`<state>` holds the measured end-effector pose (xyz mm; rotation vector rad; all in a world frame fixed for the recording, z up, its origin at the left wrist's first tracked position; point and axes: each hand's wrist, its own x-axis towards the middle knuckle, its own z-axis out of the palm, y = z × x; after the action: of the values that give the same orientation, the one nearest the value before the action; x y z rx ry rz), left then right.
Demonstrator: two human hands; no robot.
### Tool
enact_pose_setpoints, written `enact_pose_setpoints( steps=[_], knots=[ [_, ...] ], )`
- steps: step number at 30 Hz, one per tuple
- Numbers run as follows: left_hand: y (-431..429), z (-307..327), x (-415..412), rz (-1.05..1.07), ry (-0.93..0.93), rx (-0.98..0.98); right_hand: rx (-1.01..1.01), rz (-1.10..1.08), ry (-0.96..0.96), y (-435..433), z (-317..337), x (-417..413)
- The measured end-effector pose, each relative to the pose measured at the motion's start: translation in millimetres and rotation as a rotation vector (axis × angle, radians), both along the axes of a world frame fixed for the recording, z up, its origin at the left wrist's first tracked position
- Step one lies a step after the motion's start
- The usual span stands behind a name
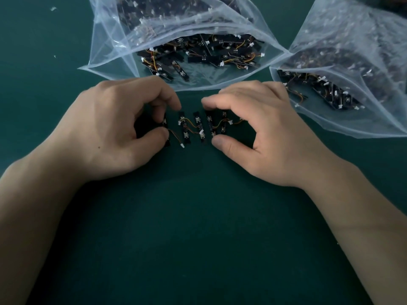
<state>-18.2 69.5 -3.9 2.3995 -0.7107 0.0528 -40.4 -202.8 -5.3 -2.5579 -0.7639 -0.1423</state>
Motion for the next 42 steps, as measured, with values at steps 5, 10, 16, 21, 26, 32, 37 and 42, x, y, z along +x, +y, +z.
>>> enact_pose_setpoints(
  steps=[5,10,16,21,26,32,37,42],
  knots=[
    [-3.7,-0.4,-1.7,-0.010,0.005,0.000,-0.002,-0.005,-0.013,0.3,-1.3,0.5],
    [-3.6,-0.7,-1.8,-0.004,0.006,-0.006,0.015,-0.012,-0.007,0.3,-2.1,0.5],
    [-3.6,-0.2,-2.5,-0.010,0.000,-0.005,0.025,-0.023,0.017,0.4,-1.9,1.0],
    [-3.1,-0.7,-2.0,-0.013,-0.001,-0.021,0.054,-0.059,0.018,-1.2,0.7,0.3],
    [-3.1,-0.2,-2.6,-0.011,0.004,-0.036,0.032,-0.109,0.039,-3.2,3.9,-0.7],
    [-3.8,-0.3,-3.1,-0.006,0.002,-0.043,-0.044,-0.112,0.029,-0.1,5.3,-2.1],
    [-3.1,-0.9,-2.4,-0.012,0.002,-0.046,-0.030,-0.119,0.026,0.5,4.5,-2.1],
    [-2.4,-1.7,-1.9,-0.018,-0.003,-0.051,-0.027,-0.113,0.012,0.5,4.2,-1.7]
  ],
)
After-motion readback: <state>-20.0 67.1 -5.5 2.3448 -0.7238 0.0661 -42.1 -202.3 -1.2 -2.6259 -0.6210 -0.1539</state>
